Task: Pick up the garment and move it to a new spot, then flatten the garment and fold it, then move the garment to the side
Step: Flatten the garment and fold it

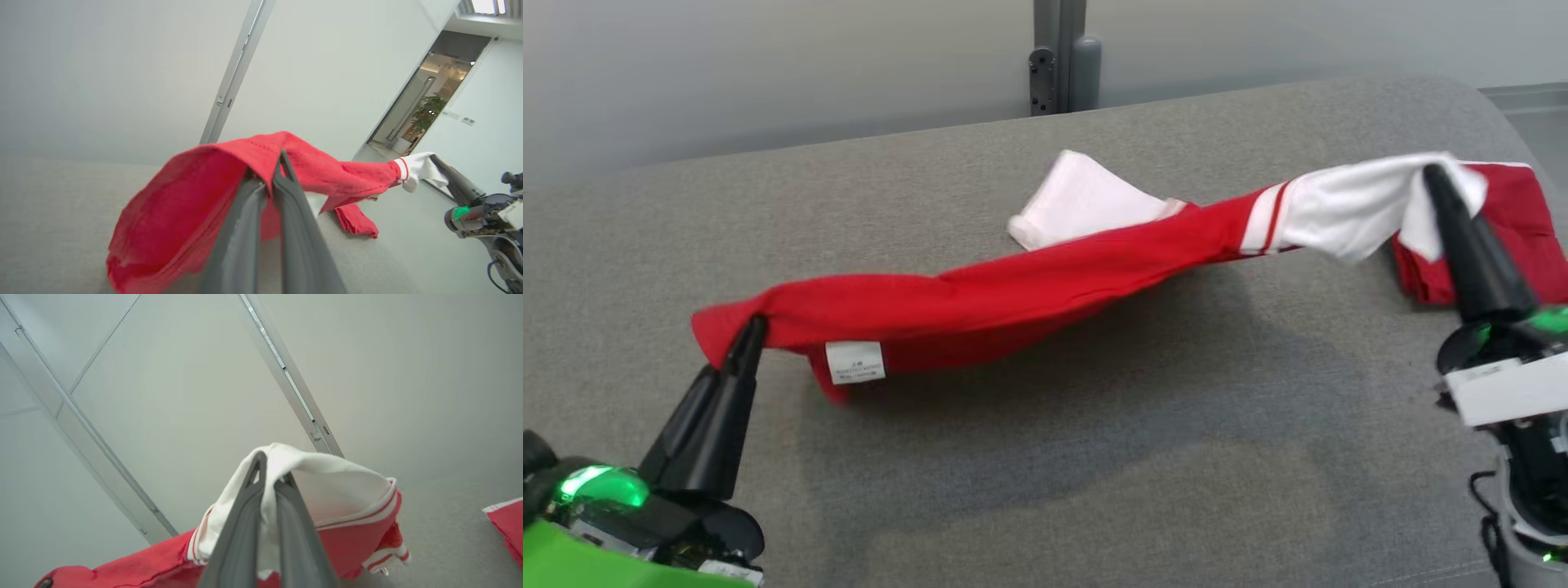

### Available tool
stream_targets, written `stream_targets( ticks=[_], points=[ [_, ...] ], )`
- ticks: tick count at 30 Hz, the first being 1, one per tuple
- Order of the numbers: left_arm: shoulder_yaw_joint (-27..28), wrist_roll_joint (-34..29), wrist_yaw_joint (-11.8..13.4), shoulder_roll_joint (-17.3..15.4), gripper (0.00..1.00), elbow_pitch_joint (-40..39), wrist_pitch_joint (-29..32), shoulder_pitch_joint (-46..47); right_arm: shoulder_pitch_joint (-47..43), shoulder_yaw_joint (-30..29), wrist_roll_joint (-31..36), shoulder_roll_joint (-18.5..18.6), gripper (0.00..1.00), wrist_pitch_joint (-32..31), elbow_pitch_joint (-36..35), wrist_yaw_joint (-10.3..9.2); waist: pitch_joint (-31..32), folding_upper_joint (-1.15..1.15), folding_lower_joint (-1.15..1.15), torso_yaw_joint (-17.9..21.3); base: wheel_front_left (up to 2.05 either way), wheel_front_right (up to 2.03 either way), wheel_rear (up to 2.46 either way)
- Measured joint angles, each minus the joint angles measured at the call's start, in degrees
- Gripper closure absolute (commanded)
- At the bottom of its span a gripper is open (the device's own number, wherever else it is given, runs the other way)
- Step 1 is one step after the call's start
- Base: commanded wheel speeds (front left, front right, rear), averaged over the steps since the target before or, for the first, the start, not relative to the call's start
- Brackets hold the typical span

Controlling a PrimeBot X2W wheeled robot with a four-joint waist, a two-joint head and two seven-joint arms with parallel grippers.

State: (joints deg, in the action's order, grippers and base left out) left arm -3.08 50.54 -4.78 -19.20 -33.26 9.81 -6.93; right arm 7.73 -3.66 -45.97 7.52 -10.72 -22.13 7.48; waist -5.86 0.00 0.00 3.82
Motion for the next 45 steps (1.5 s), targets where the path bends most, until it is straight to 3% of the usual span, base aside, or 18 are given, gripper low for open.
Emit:
stream_targets(
  ticks=[5, 10, 15, 19, 23, 26, 29, 32, 38, 45],
  points=[
    [0.8, 4.7, 4.7, -1.9, 1.0, -10.8, 7.5, 5.7, 7.6, -5.2, -4.6, -0.2, 1.0, -7.4, -10.2, 0.0, -1.1, 0.0, 0.0, 2.3, 0.0, 0.0, 0.0],
    [-0.1, 7.3, 10.0, -5.2, 1.0, -12.3, 16.9, 19.9, 20.0, -9.5, -5.3, 1.2, 1.0, -14.3, -10.4, 0.0, -4.3, 0.0, 0.0, 3.5, 0.0, 0.0, 0.0],
    [-2.7, 7.0, 13.8, -6.6, 1.0, -0.8, 23.8, 40.8, 35.1, -10.1, -1.4, 2.4, 1.0, -19.0, -0.2, 0.0, -9.3, 0.0, 0.0, 4.0, 0.0, 0.0, 0.0],
    [-4.7, 1.9, 15.2, -5.5, 1.0, 14.4, 23.3, 60.1, 50.7, -8.1, 4.0, 2.5, 1.0, -18.3, 10.5, 0.0, -14.6, 0.0, 0.0, 3.9, 0.0, 0.0, 0.0],
    [-8.0, -5.6, 13.0, -4.9, 1.0, 30.3, 18.5, 77.2, 66.0, -6.5, 9.8, 1.6, 1.0, -13.1, 22.8, 0.0, -20.4, 0.0, 0.01, 3.4, 0.0, 0.0, 0.0],
    [-8.9, -9.2, 10.8, -2.8, 1.0, 42.3, 11.5, 86.8, 75.5, -6.0, 14.2, 0.4, 1.0, -6.7, 32.1, 0.0, -24.8, 0.0, 0.01, 2.9, 0.0, 0.0, 0.0],
    [-10.3, -14.5, 8.7, -2.4, 1.0, 51.5, 3.2, 93.2, 81.3, -5.9, 16.4, -0.3, 1.0, -1.3, 38.5, 0.02, -28.5, 0.0, 0.02, 2.5, 0.0, 0.0, 0.0],
    [-11.2, -15.4, 6.2, -1.5, 1.0, 59.6, -1.6, 95.7, 82.3, -4.4, 15.7, -1.3, 1.0, 0.9, 42.2, 0.02, -31.6, 0.0, 0.02, 2.1, 0.0, 0.0, 0.0],
    [-11.9, -14.2, 1.6, 0.0, 1.0, 70.1, -8.0, 89.4, 69.9, -0.5, 10.5, 0.2, 1.0, 5.6, 43.7, 0.02, -35.3, 0.0, 0.02, 1.2, 0.0, 0.0, 0.0],
    [-11.9, -8.9, -1.6, 0.1, 1.0, 72.7, -10.9, 68.8, 40.8, 7.0, 4.1, 3.0, 1.0, 13.2, 36.4, 0.03, -33.1, 0.0, 0.01, 0.5, 0.0, 0.0, 0.0]
  ],
)
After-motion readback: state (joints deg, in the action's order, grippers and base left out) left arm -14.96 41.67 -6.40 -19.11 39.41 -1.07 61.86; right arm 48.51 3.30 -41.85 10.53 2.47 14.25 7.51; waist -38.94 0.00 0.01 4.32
